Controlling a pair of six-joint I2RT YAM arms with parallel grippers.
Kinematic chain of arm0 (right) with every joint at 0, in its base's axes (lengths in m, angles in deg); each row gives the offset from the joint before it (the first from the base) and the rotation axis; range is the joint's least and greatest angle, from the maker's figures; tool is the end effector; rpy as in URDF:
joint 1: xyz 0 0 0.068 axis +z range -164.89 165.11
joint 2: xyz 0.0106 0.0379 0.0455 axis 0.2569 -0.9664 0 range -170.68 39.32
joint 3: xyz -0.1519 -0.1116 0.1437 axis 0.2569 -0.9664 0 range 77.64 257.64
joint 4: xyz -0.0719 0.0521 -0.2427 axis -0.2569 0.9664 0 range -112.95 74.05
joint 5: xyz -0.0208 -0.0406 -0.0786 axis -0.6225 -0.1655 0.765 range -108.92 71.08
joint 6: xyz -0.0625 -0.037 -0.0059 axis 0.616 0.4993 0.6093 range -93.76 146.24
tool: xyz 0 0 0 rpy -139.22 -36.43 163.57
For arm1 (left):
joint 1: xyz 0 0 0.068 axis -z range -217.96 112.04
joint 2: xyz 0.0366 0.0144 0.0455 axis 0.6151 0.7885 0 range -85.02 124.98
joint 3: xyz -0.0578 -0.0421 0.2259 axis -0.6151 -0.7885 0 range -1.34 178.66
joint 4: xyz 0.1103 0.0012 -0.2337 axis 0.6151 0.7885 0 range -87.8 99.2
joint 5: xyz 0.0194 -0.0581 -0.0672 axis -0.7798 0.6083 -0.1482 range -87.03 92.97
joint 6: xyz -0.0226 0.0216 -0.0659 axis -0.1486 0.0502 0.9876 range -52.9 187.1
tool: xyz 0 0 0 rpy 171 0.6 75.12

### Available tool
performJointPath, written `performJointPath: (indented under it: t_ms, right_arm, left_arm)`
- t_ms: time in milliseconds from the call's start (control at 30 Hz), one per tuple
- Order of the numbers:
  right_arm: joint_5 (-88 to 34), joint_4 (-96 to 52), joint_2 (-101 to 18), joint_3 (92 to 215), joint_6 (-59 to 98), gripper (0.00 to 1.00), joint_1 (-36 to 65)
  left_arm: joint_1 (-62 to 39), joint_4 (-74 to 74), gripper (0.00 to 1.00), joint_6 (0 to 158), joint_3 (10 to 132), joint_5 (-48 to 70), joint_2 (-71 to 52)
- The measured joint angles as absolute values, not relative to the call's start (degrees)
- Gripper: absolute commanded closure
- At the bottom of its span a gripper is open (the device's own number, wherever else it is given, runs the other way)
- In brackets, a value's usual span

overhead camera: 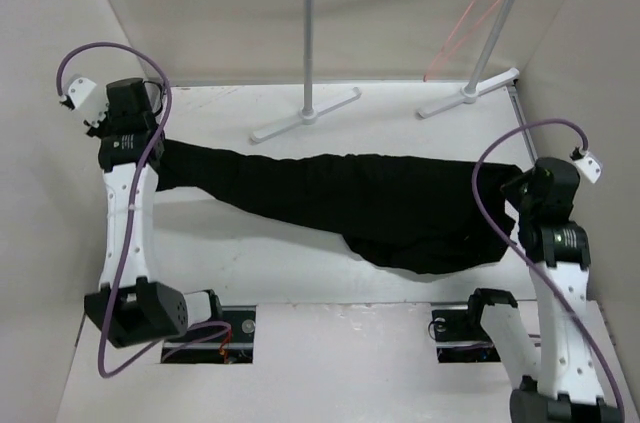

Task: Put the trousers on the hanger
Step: Flatten out the trousers at the center of the board.

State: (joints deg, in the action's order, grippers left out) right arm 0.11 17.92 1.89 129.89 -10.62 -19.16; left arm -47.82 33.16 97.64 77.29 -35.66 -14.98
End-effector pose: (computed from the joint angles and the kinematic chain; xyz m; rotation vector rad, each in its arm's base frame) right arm 0.1741 -0.0329 0.3135 0.8931 1.7883 0.0283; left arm 0.2743 0.0861 0.3758 -1.0427 1.5806 0.4139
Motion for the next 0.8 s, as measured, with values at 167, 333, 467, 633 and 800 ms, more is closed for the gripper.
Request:
performJointPath:
  t_ms: [167,333,467,633,800]
  right_arm:
    - [-5.99,11.75,-11.18,129.30,-13.55,1.00,-26.48]
    - [-8.64,10.51,-15.27,132.21,-14.75,0.99,-26.74]
    - [-7.50,13.17,-4.06,134.28,-14.75,0.99,-22.92]
    - [-2.82,20.10,14.56,138.50,-14.56,0.97,-13.81]
    - [2.86,23.10,18.50,144.56,-12.54,0.96,-14.44]
  left_arm:
    - [-48.31,33.42,0.97,99.32,83.58,-30.70,-4.33]
    - [-48.37,33.97,0.97,102.14,88.26,-27.03,-1.45]
    - [-48.61,35.06,0.97,103.63,86.88,-25.98,-9.54]
    - [-48.94,36.14,0.96,103.26,85.07,-30.72,-23.07]
    - [-48.26,36.31,0.96,101.23,79.93,-37.32,-28.99]
